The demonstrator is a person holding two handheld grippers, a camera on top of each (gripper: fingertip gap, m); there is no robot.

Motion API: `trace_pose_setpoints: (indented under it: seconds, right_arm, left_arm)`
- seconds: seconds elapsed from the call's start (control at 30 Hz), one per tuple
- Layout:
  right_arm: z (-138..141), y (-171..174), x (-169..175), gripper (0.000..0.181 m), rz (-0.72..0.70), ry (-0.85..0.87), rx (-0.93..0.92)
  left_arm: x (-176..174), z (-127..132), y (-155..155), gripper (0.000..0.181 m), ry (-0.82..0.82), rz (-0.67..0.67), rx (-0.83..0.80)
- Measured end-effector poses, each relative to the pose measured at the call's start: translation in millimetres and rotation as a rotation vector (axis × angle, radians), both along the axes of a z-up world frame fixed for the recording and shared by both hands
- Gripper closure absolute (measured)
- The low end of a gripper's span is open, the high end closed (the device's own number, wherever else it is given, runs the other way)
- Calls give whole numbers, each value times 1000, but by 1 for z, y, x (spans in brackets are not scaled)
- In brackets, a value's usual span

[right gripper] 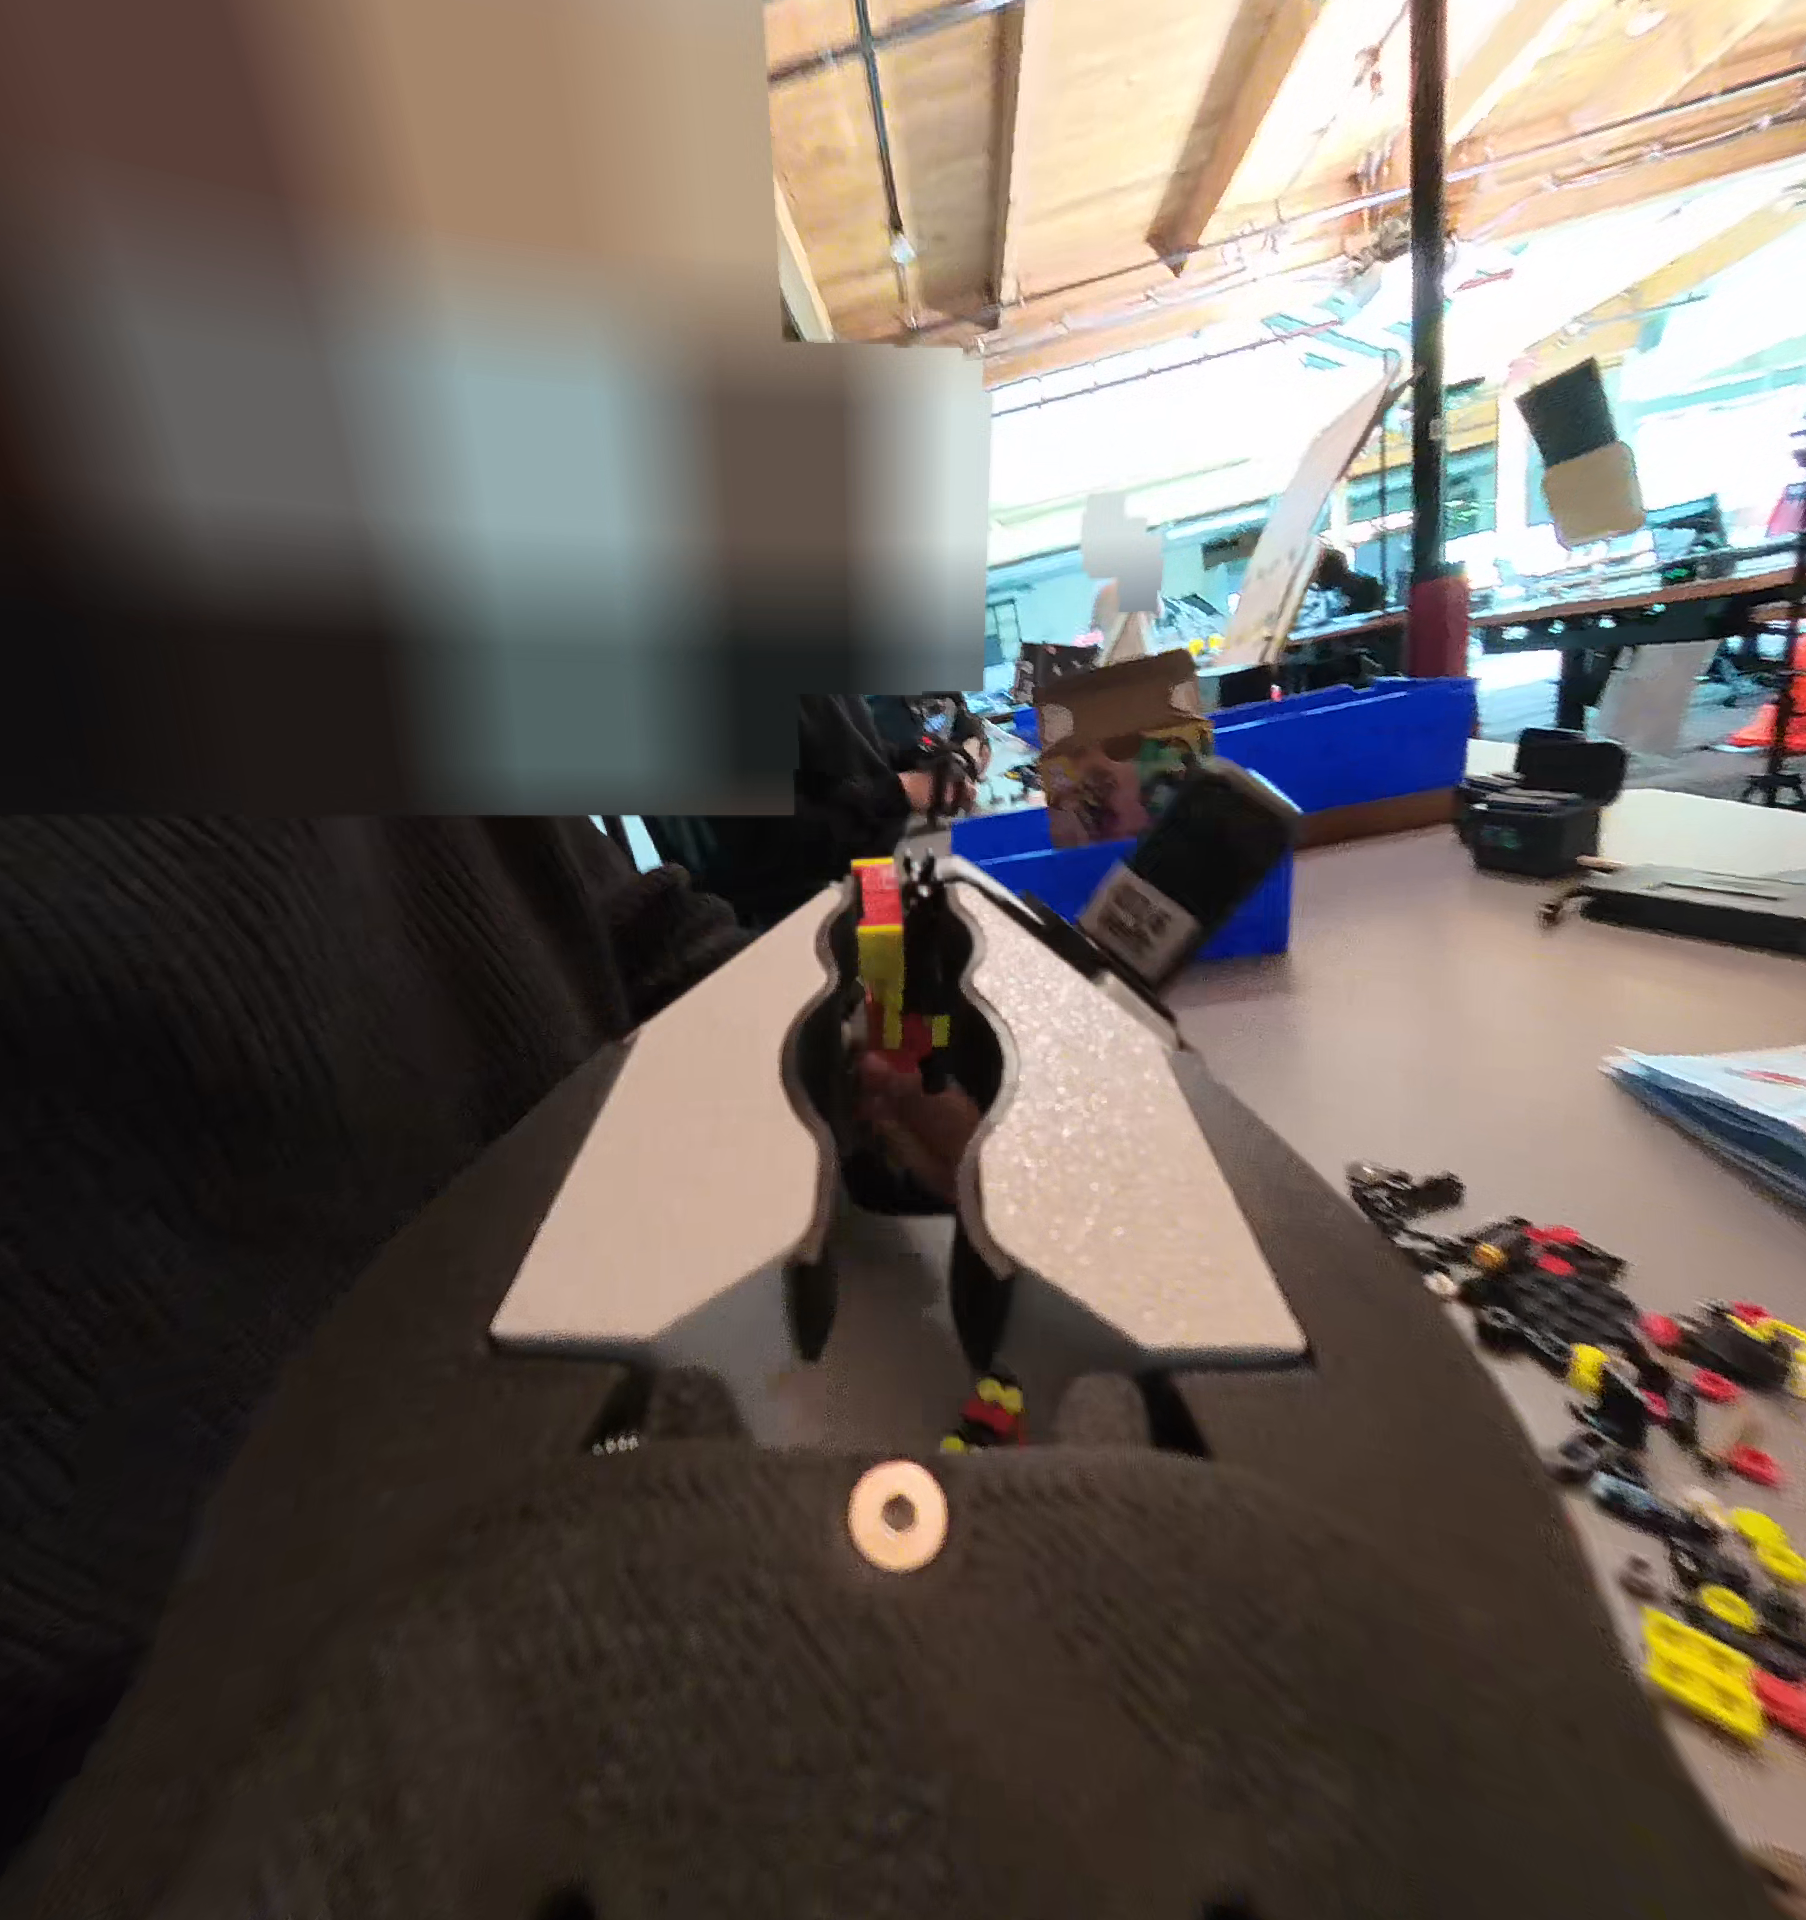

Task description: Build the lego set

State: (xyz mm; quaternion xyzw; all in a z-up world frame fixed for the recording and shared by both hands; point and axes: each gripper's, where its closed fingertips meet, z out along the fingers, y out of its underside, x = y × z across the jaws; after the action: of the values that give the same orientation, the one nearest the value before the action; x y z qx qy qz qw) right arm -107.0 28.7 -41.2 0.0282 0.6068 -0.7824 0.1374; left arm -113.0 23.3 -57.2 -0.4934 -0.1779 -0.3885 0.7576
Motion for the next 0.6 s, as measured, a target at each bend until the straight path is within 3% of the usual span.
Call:
trace_pose_setpoints:
  seconds: [0.13, 0.2, 0.6]
  right_arm:
    - [-10, -2, -4, 169, -41, 50, 66]
    - [-15, -4, -4, 169, -61, 85, 100]
    - [-22, -8, -3, 168, -87, 143, 149]
  left_arm:
    - [5, -12, 9, 141, 310, 182, -225]
    - [7, -14, 14, 142, 390, 230, -273]
    - [8, -33, 23, 160, 480, 257, -393]
